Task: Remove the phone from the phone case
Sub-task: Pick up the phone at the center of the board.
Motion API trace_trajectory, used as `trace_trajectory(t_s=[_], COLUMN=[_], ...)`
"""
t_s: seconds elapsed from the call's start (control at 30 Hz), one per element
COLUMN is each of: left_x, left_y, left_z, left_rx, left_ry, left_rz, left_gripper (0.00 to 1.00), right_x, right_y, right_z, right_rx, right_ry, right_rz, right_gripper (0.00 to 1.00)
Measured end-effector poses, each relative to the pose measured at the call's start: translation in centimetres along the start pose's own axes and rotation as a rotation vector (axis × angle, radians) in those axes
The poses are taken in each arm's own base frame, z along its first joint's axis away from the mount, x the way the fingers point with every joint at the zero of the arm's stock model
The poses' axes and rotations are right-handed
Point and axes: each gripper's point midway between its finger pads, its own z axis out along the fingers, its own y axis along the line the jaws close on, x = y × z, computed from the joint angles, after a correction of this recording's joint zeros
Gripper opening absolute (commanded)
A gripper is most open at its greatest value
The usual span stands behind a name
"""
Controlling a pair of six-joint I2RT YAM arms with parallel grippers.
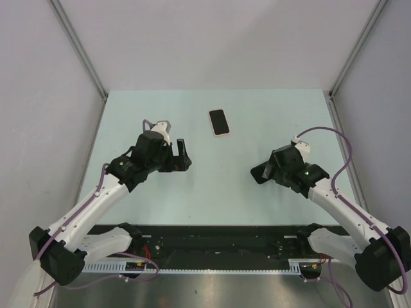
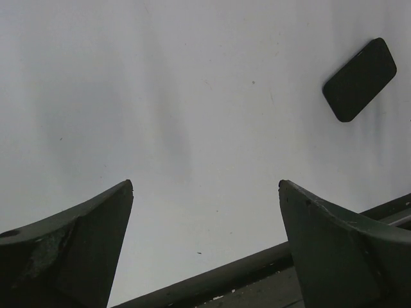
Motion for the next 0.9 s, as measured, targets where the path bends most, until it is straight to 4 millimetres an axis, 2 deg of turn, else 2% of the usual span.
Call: trace_trajectory(t_s=[0.23,0.53,0.67,0.9], left_x=[-0.5,0.0,0.4,0.7], left_y=[-0.2,-1.0,-1.1,-1.6], left_z=[-0.5,-0.5,-0.5,-0.6], left_rx=[0.013,0.068,0.092,0.134], left_ry=[-0.026,-0.016,-0.021,-0.023], left_rz=[0.003,0.014,0.021,0.03], left_gripper=[1.0,1.0,0.99,1.0], right_x=[0.4,0.8,0.8,-0.6], right_y=[-0.8,-1.2,-2.2,-5.1], right_z=[0.1,0.5,0.9,2.0], right_rx=[0.037,0.073,0.129,0.211], right_ry=[0.014,0.028,0.034,0.046], right_rz=[-0.012,-0.003,0.048,0.232], right_gripper=[1.0,1.0,1.0,1.0])
